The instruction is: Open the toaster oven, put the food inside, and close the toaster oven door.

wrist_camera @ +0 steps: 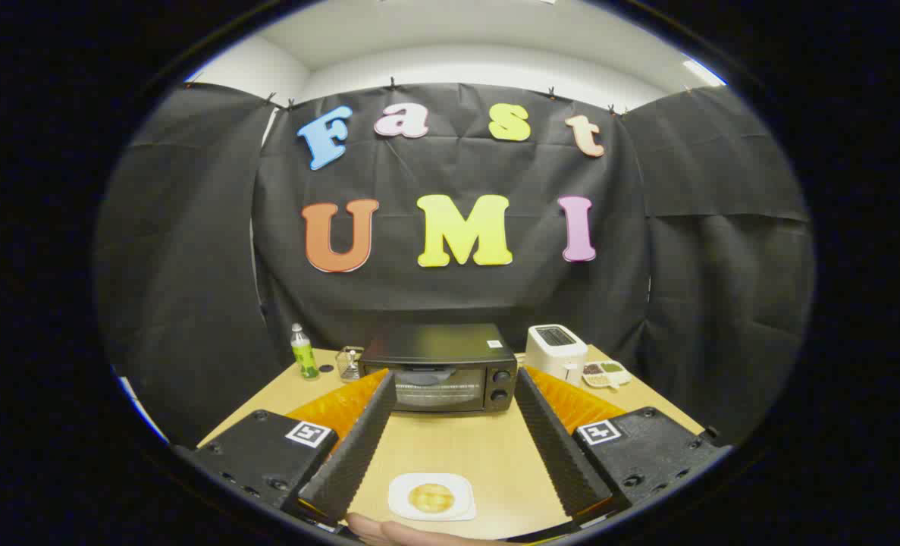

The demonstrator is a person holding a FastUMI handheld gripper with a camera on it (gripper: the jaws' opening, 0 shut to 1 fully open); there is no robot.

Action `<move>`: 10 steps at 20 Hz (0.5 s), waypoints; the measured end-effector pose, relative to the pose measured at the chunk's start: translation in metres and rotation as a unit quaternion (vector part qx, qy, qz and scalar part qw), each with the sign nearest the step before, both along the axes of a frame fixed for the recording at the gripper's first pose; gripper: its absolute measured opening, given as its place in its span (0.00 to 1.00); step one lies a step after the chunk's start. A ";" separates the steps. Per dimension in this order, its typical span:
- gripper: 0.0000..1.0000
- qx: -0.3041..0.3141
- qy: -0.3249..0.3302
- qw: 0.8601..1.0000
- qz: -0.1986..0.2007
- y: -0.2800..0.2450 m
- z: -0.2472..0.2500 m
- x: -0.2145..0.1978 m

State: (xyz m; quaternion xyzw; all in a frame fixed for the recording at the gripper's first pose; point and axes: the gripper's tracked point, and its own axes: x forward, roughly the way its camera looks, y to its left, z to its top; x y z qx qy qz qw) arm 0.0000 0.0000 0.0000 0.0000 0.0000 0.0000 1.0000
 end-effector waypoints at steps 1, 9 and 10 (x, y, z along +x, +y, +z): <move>1.00 0.000 0.001 1.000 0.002 0.001 0.000 0.000; 1.00 0.009 0.008 1.000 -0.004 -0.003 -0.002 0.008; 1.00 0.008 0.006 1.000 -0.001 -0.001 -0.001 0.008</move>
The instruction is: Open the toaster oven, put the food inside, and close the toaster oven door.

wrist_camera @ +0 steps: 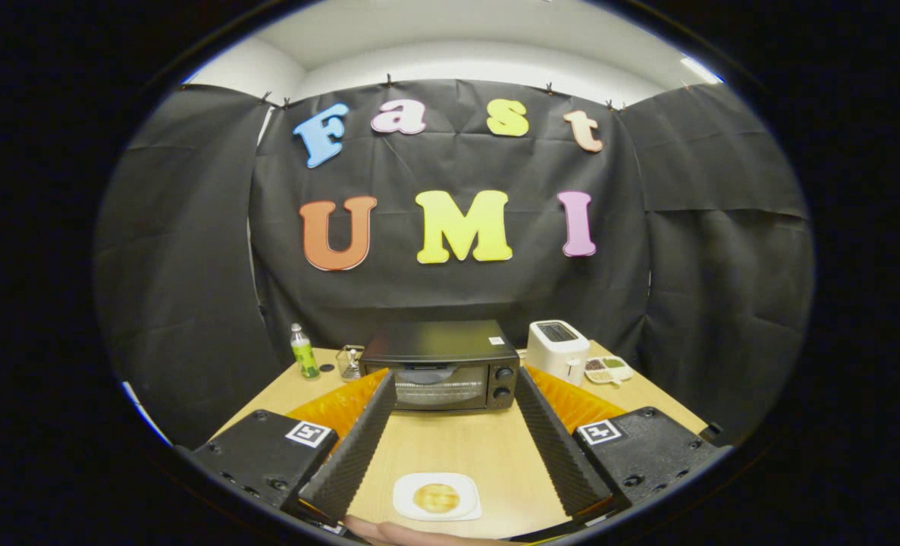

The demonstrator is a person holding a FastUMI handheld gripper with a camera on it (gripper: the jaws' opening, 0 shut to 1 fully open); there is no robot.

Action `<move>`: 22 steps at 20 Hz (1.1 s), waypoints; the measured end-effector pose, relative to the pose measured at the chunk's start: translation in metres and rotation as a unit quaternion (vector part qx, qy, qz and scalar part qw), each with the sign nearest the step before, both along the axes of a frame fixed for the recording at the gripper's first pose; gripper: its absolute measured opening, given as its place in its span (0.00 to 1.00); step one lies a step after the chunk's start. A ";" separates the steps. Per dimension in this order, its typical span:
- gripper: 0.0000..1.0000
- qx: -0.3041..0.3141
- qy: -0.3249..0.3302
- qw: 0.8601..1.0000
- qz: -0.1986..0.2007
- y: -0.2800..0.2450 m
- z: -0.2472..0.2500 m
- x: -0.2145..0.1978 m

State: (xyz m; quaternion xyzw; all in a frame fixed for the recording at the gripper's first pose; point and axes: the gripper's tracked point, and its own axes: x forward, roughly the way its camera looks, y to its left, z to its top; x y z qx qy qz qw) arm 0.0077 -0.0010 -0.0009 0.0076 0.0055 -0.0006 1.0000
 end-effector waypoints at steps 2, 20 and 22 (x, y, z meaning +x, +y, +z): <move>1.00 -0.006 -0.009 1.000 0.000 -0.001 0.003 -0.002; 1.00 -0.007 0.010 1.000 -0.004 0.008 -0.019 0.095; 1.00 -0.011 0.024 1.000 -0.007 0.009 -0.026 0.119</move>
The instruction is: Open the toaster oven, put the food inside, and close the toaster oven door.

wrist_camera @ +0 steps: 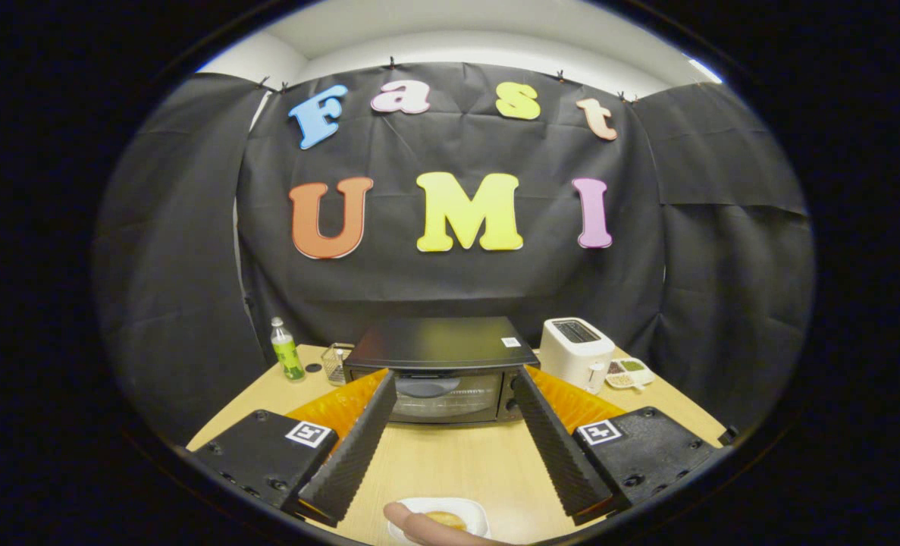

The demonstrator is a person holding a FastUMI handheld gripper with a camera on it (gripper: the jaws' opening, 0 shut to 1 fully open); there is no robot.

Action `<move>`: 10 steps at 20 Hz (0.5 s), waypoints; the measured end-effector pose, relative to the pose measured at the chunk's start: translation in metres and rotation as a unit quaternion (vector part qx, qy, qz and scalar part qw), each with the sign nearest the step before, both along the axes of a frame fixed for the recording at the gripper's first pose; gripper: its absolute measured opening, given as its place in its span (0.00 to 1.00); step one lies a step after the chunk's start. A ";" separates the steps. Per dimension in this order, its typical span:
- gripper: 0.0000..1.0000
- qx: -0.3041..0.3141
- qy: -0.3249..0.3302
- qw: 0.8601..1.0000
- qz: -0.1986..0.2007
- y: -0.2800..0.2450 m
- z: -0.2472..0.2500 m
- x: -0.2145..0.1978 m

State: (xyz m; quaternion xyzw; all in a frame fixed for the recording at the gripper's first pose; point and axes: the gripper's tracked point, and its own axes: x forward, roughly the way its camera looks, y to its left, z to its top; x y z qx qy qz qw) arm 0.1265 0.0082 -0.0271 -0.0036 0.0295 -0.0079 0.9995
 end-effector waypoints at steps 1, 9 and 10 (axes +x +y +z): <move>1.00 -0.006 0.008 1.000 -0.002 0.001 -0.003 0.013; 1.00 0.001 0.050 0.998 0.022 0.028 -0.034 0.093; 1.00 0.001 0.056 0.998 0.022 0.029 -0.041 0.105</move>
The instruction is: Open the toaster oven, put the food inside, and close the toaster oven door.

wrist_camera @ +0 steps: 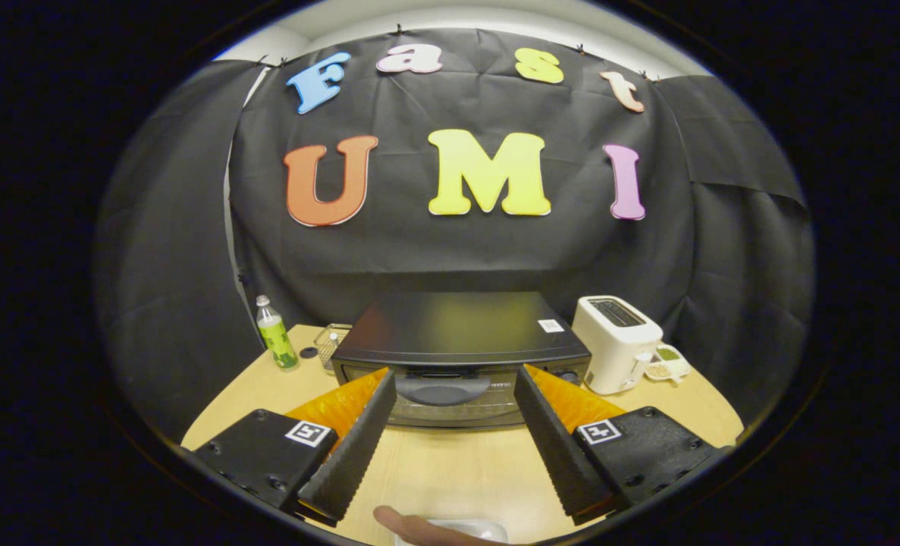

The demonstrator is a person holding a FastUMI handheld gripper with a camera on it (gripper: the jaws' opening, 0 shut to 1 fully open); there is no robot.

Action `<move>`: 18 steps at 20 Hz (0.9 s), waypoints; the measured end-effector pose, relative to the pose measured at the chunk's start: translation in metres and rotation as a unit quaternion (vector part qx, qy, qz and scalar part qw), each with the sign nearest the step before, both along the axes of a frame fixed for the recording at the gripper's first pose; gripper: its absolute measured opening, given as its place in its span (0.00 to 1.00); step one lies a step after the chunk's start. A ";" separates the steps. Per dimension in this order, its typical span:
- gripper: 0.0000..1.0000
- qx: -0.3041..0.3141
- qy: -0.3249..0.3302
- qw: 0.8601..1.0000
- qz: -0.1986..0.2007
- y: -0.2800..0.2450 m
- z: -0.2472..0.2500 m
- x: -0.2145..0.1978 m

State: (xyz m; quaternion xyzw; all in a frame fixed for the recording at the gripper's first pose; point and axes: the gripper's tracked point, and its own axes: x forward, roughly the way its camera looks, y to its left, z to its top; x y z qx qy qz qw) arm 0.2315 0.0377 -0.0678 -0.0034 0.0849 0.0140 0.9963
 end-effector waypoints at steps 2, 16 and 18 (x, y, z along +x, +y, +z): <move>1.00 -0.007 0.004 1.000 -0.009 -0.002 -0.008 0.023; 1.00 -0.008 0.055 0.998 -0.027 0.006 -0.050 0.101; 1.00 -0.001 0.058 0.998 -0.023 0.008 -0.050 0.106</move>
